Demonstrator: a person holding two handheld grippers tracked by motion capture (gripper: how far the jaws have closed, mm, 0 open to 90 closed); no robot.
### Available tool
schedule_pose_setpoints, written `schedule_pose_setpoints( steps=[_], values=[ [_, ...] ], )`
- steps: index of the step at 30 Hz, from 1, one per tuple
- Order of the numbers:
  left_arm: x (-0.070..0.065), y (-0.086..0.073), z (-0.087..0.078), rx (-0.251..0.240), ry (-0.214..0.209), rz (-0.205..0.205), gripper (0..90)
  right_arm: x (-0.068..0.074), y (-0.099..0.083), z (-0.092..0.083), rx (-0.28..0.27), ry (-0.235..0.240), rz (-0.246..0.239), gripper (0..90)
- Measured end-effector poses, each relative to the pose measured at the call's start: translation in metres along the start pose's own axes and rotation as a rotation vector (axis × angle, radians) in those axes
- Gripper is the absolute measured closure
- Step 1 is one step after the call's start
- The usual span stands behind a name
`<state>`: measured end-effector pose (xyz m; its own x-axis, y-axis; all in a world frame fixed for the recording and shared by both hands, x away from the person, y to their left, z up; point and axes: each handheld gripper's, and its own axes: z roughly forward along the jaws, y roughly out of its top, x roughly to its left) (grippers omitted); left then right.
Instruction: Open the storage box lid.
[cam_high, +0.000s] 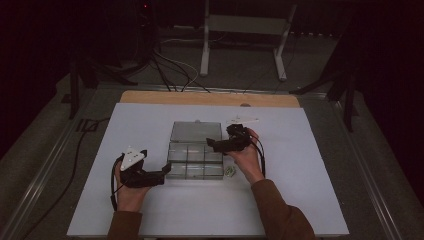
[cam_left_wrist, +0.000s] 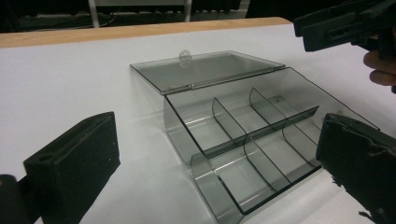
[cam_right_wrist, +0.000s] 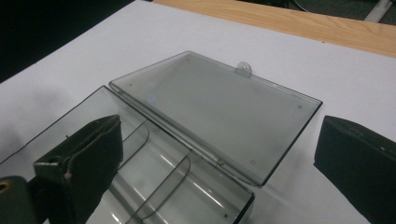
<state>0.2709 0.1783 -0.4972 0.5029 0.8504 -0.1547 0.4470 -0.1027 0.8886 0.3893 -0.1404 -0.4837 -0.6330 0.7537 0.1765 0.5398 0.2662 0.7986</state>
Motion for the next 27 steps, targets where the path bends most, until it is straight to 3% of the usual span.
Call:
schedule_pose_setpoints(
  steps=[14, 19, 27],
  values=[
    [-0.001, 0.001, -0.006, -0.021, -0.049, 0.026, 1.1, 0.003, 0.0, -0.015, 0.046, -0.001, -0.09, 1.1],
    [-0.004, 0.002, -0.01, -0.051, -0.037, 0.041, 1.1, 0.002, -0.001, -0.023, 0.094, -0.016, -0.143, 1.1],
    [0.0, -0.003, -0.02, -0.073, -0.024, 0.056, 1.1, -0.009, -0.004, -0.034, 0.107, -0.009, -0.133, 1.1]
  ],
)
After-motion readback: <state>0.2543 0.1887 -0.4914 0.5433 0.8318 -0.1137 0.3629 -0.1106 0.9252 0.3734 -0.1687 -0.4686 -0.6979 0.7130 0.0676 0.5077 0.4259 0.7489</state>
